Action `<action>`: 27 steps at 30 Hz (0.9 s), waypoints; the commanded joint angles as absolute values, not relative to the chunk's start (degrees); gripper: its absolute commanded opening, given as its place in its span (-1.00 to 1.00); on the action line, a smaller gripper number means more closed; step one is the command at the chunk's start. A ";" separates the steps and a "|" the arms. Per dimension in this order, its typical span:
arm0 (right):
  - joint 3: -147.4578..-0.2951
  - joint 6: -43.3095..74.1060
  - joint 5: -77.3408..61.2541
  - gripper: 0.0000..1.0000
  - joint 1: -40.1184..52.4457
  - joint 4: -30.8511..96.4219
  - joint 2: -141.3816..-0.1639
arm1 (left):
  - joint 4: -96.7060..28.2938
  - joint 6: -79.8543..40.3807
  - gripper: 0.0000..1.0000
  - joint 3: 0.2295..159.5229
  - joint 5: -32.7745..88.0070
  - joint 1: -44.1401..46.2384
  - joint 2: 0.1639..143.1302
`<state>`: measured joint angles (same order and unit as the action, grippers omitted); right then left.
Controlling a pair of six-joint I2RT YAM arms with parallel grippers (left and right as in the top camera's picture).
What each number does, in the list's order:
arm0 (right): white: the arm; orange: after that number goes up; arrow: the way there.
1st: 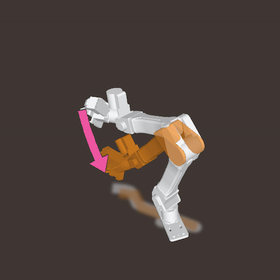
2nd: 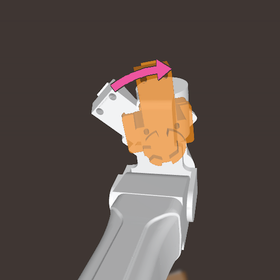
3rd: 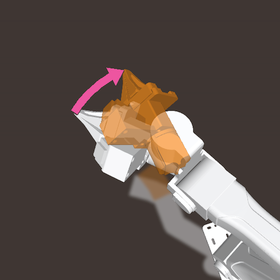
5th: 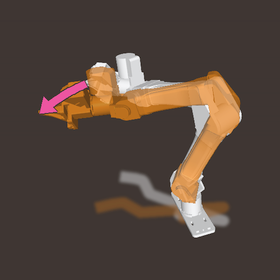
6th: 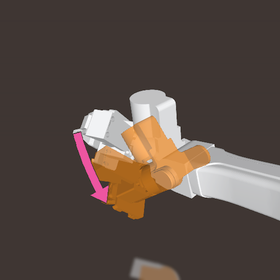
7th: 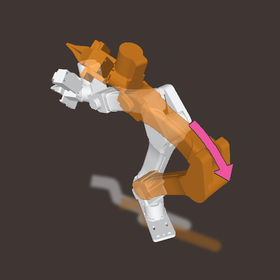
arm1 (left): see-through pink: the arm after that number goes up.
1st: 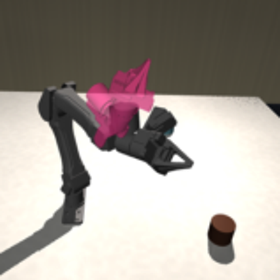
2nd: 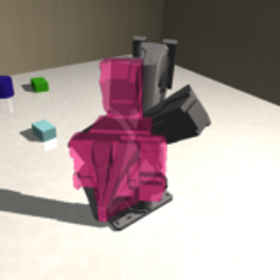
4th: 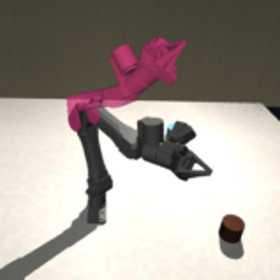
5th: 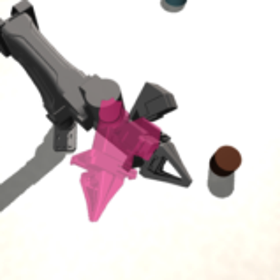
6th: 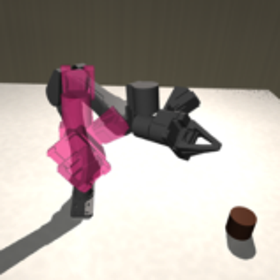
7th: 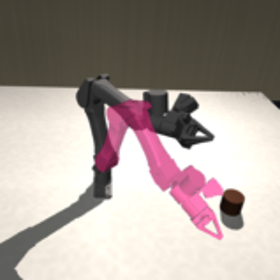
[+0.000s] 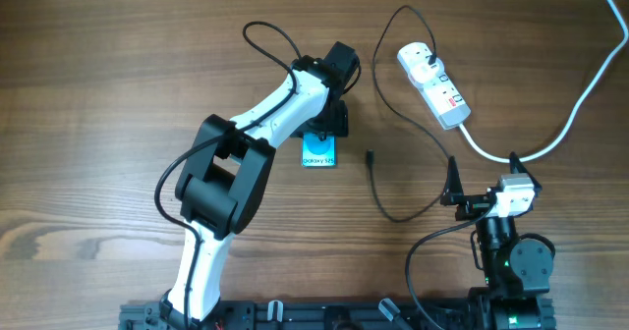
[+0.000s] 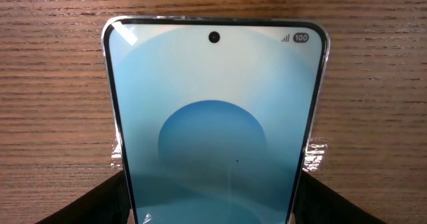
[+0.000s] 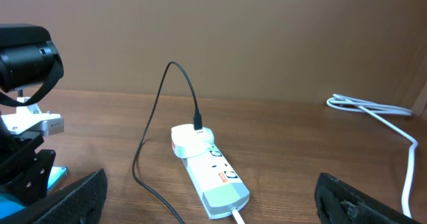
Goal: Plug charger to phone and switch on socket
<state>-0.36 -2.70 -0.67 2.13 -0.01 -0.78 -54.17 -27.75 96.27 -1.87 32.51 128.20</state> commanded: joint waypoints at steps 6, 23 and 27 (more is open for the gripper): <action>-0.30 -2.98 -1.41 1.00 1.85 -0.19 -0.54 | -53.80 -30.46 0.45 95.55 2.24 31.18 129.03; -0.30 -2.98 -1.41 1.00 1.85 -0.19 -0.54 | -57.78 -30.41 0.41 95.70 22.72 23.00 128.33; -0.30 -2.98 -1.43 1.00 1.85 -0.19 -0.54 | -57.91 -30.24 0.40 95.68 21.30 22.90 128.25</action>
<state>-0.36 -2.72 -0.67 2.13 -0.01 -0.78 -57.74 -29.82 96.25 20.27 23.03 127.83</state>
